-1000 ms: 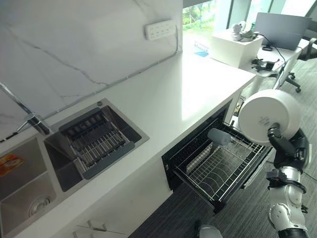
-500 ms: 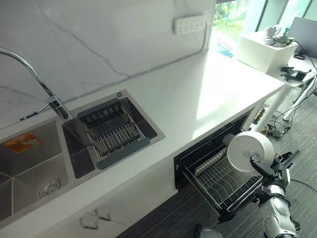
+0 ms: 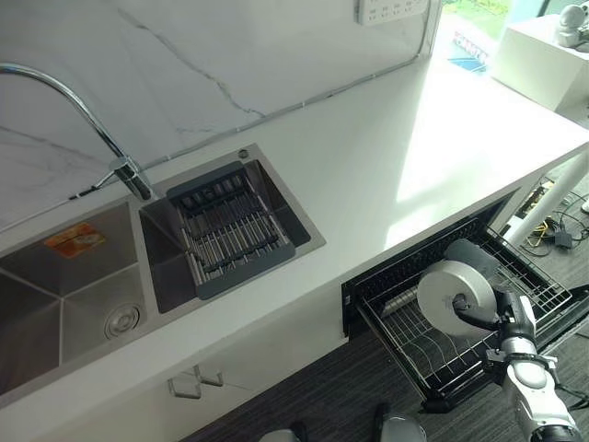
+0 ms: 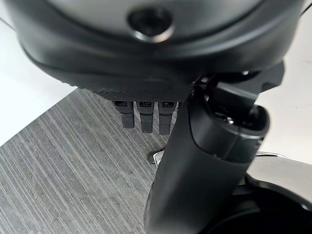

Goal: Place the dishes in the dishwasher.

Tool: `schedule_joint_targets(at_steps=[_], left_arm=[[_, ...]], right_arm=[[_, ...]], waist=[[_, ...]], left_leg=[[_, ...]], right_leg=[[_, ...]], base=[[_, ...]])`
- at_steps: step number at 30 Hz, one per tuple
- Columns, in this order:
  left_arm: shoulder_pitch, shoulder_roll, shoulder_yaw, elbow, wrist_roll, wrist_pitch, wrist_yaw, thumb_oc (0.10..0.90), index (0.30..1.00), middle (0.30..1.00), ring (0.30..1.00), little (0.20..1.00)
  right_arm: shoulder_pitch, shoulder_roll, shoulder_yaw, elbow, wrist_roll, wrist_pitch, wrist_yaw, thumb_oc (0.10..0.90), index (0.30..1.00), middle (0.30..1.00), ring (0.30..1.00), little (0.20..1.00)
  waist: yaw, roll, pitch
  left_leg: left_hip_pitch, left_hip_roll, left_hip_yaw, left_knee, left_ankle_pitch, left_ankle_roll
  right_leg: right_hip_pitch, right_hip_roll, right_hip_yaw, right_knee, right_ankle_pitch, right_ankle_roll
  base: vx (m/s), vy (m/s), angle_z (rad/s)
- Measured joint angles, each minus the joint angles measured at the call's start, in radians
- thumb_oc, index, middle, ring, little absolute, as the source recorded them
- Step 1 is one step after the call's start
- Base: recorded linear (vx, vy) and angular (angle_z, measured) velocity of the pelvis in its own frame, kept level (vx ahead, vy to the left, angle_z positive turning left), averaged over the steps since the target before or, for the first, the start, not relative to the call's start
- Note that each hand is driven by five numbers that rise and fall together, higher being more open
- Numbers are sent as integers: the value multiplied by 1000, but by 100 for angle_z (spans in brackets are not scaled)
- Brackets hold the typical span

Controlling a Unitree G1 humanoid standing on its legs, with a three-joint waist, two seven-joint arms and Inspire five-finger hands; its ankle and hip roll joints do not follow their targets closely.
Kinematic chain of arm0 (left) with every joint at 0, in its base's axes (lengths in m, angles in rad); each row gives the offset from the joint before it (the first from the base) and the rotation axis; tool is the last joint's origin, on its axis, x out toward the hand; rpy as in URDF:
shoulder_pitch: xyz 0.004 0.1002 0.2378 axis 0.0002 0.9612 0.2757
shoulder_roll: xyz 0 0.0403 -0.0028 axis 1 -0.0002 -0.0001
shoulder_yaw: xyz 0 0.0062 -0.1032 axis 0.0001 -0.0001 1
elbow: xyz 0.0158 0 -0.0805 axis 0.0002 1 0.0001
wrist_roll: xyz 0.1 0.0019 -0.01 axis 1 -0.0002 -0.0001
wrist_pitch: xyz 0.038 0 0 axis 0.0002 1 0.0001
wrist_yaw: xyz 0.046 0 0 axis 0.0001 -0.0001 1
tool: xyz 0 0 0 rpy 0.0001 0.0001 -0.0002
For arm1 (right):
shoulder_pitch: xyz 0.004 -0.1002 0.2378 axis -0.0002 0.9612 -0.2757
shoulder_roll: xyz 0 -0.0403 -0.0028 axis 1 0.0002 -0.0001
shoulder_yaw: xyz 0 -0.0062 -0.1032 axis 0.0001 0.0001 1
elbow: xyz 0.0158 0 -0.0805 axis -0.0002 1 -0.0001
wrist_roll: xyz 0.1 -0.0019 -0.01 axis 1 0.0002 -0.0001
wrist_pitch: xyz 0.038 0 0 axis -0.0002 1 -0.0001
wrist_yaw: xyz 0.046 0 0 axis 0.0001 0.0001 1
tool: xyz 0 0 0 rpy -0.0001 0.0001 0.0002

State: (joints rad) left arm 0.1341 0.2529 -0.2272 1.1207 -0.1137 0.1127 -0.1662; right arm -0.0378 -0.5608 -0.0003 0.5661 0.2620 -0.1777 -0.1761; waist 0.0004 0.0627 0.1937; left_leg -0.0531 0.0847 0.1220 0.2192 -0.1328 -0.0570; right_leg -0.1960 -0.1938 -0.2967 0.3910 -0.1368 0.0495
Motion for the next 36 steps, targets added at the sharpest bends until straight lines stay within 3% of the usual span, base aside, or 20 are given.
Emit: schedule_joint_targets(at_steps=[8,18,23,27,32,36], left_arm=[[-25,6,7,4,-1,-10,-30,800,900,900,900,900],[-60,27,16,-2,-39,-8,-41,800,900,900,900,900],[-101,47,16,-3,-37,-33,-43,800,900,900,900,900],[-119,53,-4,3,-42,-43,-41,800,900,900,900,900],[-163,65,-25,12,-39,-95,-43,800,900,900,900,900],[-187,80,-26,9,-45,-117,-45,800,900,900,900,900]], right_arm=[[-127,-55,120,61,-284,41,-99,400,300,300,300,300],[-233,-92,275,159,-583,211,-252,400,300,300,300,300],[-290,-98,445,196,-862,315,-380,400,300,300,300,300],[-335,-97,546,274,-919,337,-457,400,300,300,300,300],[-409,-76,590,345,-929,426,-535,400,300,300,300,300],[-408,-62,591,345,-924,451,-639,400,300,300,300,300]], waist=[[28,-7,37],[60,-13,81],[81,4,123],[111,14,132],[115,22,175],[116,35,200]], left_leg=[[-16,0,-22,5,5,-6],[-38,-1,-48,9,6,-6],[-66,-2,-72,25,6,-6],[-76,-2,-78,27,6,-6],[-104,-5,-81,38,8,-5],[-105,-5,-82,37,8,-5]], right_leg=[[-5,-5,-20,10,-13,1],[-5,-5,-39,3,-6,-10],[-8,-8,-59,2,-3,-12],[-12,-8,-65,0,-3,-12],[-41,-11,-68,3,0,-17],[-41,-11,-67,-1,2,-19]], base=[[-10,-10,7],[-21,-25,8],[-53,-32,10],[-51,-43,8],[-74,-10,2],[-55,-15,0]])
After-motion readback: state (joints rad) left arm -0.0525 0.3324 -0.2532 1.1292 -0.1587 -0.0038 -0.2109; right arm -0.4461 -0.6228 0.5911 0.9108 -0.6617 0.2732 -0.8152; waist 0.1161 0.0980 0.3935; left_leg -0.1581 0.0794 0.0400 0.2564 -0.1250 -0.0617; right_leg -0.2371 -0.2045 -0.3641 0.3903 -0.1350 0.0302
